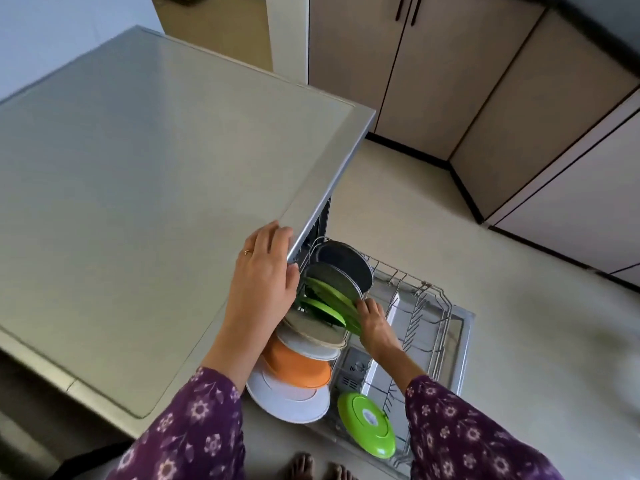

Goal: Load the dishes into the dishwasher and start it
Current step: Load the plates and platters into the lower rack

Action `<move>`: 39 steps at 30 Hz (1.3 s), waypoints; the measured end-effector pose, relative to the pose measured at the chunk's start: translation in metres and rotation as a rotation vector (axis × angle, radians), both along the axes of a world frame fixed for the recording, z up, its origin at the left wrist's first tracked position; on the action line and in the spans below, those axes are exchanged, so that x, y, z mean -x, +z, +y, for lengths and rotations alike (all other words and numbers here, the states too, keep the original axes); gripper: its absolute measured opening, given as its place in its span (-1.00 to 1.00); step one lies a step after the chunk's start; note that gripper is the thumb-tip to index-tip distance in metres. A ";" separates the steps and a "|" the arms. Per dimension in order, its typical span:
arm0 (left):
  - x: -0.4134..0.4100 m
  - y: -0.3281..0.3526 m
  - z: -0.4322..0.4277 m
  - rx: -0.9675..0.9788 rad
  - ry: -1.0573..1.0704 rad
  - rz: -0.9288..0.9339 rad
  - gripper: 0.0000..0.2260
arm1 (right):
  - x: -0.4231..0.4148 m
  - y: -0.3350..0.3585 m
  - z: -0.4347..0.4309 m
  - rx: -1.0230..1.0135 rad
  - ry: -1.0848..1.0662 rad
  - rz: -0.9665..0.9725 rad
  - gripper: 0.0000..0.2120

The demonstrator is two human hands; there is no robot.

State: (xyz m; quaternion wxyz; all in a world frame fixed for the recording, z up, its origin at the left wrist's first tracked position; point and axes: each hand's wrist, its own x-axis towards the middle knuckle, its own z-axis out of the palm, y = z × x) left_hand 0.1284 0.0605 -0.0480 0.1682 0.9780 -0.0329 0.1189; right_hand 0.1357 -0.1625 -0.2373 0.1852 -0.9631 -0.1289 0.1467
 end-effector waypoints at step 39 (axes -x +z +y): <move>-0.133 -0.271 -0.115 -0.090 -0.146 0.577 -0.41 | -0.171 -0.171 -0.042 -0.205 0.102 -0.016 -0.43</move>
